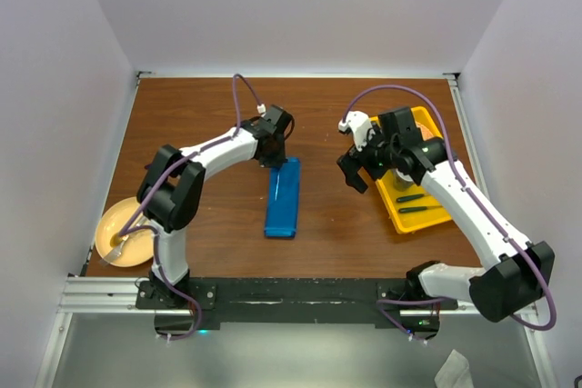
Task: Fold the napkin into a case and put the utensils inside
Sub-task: Insert the spoon into the folded napkin.
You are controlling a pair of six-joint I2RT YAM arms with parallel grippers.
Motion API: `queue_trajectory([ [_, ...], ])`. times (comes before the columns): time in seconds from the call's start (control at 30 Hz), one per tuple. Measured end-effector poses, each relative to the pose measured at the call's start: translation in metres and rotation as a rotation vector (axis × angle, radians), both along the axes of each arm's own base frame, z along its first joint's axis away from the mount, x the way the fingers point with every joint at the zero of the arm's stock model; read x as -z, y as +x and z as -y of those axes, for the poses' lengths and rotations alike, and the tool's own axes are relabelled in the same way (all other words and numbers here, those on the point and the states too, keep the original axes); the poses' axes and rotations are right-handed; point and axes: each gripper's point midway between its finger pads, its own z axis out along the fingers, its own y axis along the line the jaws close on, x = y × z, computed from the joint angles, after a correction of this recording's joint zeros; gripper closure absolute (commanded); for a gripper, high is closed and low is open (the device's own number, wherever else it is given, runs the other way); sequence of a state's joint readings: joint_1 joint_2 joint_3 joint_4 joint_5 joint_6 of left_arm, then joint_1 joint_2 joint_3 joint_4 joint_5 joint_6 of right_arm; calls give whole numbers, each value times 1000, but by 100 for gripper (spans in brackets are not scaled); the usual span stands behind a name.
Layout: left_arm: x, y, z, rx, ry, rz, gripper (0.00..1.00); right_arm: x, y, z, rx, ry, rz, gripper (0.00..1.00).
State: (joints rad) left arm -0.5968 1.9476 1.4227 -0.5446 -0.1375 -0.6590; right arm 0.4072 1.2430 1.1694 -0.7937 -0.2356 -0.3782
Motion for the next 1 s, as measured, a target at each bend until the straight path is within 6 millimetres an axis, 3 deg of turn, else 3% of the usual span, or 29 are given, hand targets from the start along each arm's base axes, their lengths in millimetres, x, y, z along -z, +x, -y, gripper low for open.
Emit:
queue_trajectory([
  [0.63, -4, -24, -5, -6, -11, -15, 100, 0, -5, -1, -11, 14, -2, 2],
  [1.0, 3, -43, -6, 9, -11, -43, 100, 0, -6, -2, -16, 20, -5, 2],
])
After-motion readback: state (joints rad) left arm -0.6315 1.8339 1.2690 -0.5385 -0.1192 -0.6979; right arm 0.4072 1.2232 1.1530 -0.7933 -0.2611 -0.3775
